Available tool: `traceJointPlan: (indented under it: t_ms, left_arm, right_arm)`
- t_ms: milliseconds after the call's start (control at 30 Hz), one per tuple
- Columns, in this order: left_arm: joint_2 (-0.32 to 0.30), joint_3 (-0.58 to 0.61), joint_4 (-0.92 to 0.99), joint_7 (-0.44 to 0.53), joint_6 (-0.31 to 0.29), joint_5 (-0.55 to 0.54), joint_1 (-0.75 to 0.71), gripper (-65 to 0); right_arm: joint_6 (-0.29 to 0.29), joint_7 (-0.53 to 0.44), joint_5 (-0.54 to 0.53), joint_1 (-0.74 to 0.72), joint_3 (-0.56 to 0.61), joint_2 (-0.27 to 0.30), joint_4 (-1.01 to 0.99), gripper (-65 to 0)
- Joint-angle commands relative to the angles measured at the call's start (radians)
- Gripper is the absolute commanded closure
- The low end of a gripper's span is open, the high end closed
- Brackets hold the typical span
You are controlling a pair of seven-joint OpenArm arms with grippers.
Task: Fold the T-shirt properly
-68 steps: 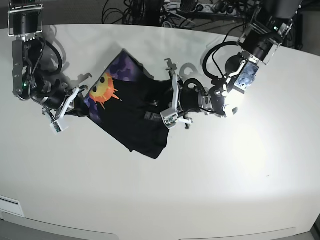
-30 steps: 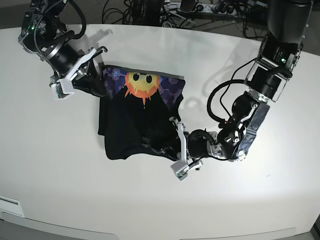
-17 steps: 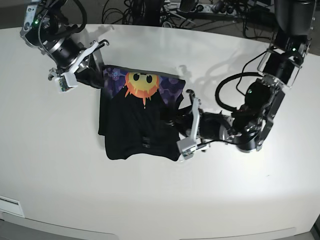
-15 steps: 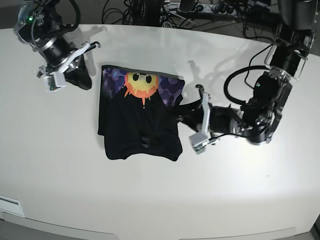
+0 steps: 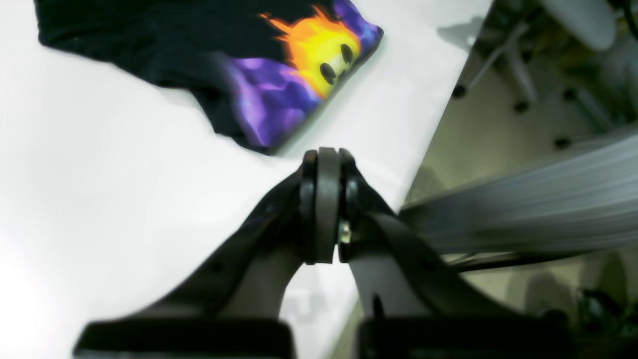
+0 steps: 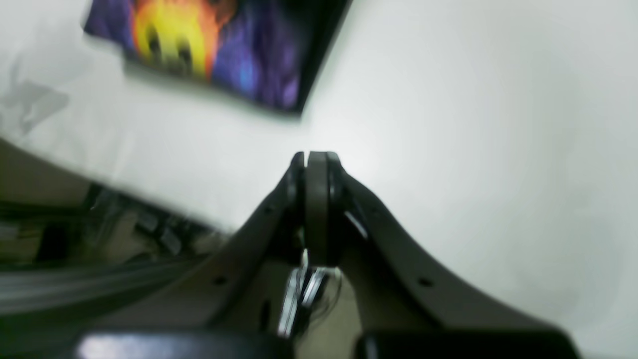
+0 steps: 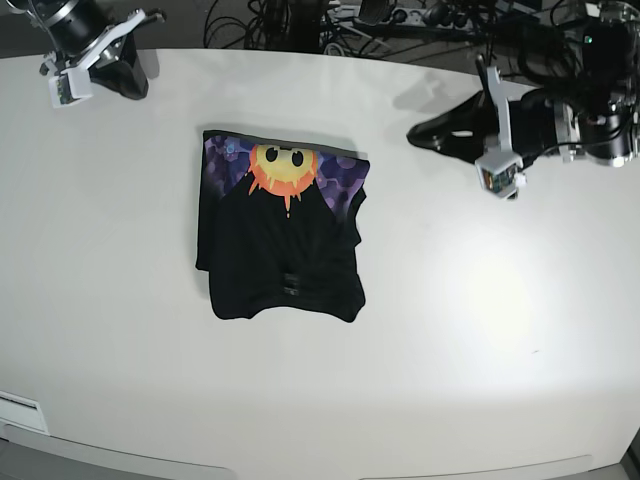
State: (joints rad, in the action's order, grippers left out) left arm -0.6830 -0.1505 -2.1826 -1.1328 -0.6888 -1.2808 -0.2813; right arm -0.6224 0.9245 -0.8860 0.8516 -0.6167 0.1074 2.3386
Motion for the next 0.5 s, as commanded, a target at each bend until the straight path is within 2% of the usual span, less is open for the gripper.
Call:
traceJointPlan:
  t_ms: [0,167,267,367,467]
  left_arm:
    - [-0.015,-0.032,-0.053,0.002,-0.009,-0.018,-0.051,0.0]
    - [-0.014,-0.145,-0.172,-0.002,-0.009,-0.018,-0.318,0.0]
    - [-0.006,-0.202,-0.174,-0.002,-0.009,-0.004,-0.473,0.0]
    - [0.037,-0.240,-0.174,-0.002,-0.009,0.005,-0.607,0.0]
    - [0.092,-0.243,-0.174,0.005,-0.009,0.101,-0.707,0.0]
  right_arm:
    - [-0.005,-0.002,-0.035,0.037,-0.007,0.006,0.018,0.0]
    - [-0.005,0.021,-0.056,0.161,-0.007,0.006,0.018,0.0]
    - [0.001,0.044,-0.057,0.233,-0.007,0.006,0.018,0.0]
    - [0.018,0.068,-0.056,0.301,-0.006,0.006,0.016,0.0]
    - [0.017,0.067,-0.040,0.359,0.005,0.006,0.014,0.0]
